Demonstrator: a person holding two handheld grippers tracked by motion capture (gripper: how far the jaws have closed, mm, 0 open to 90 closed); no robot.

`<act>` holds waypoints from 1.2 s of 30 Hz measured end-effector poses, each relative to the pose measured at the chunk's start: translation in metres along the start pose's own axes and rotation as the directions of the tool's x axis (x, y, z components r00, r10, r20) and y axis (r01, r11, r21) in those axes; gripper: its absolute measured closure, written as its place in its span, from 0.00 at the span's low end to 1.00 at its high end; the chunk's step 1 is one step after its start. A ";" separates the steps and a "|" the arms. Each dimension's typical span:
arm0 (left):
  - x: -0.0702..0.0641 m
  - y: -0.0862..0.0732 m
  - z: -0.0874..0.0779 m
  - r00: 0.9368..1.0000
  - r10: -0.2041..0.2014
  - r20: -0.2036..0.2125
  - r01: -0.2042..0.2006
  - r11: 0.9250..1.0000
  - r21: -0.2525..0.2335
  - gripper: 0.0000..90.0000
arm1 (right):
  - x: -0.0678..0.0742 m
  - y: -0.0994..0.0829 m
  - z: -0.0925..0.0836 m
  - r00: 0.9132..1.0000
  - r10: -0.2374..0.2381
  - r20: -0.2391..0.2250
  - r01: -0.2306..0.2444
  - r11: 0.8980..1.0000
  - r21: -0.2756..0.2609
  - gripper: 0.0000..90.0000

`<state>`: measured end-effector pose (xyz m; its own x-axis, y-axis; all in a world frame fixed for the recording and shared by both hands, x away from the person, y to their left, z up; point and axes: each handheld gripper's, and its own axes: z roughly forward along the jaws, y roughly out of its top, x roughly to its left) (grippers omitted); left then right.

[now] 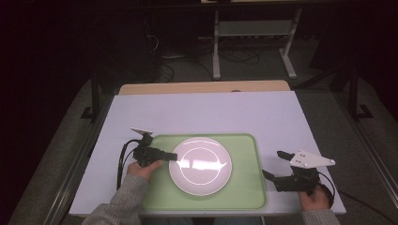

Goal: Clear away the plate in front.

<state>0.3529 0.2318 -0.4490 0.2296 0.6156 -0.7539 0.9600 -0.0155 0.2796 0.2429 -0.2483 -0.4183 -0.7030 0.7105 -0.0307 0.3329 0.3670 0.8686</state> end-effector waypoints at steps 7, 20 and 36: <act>0.001 -0.001 0.000 1.000 0.002 -0.012 -0.002 1.000 0.010 0.91 | 0.000 0.000 0.000 1.000 -0.001 0.000 0.001 1.000 0.001 0.15; 0.005 -0.005 0.001 1.000 -0.001 -0.025 0.001 1.000 0.011 0.90 | 0.001 0.000 0.001 1.000 -0.002 -0.002 0.002 1.000 0.005 0.15; -0.007 -0.009 -0.008 0.990 0.106 -0.094 -0.105 0.994 0.012 0.82 | 0.000 -0.001 0.001 1.000 0.001 0.004 -0.001 1.000 0.012 0.15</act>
<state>0.3415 0.2339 -0.4416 0.3136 0.6815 -0.6612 0.9325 -0.0895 0.3500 0.2433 -0.2478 -0.4195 -0.7005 0.7130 -0.0319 0.3409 0.3736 0.8627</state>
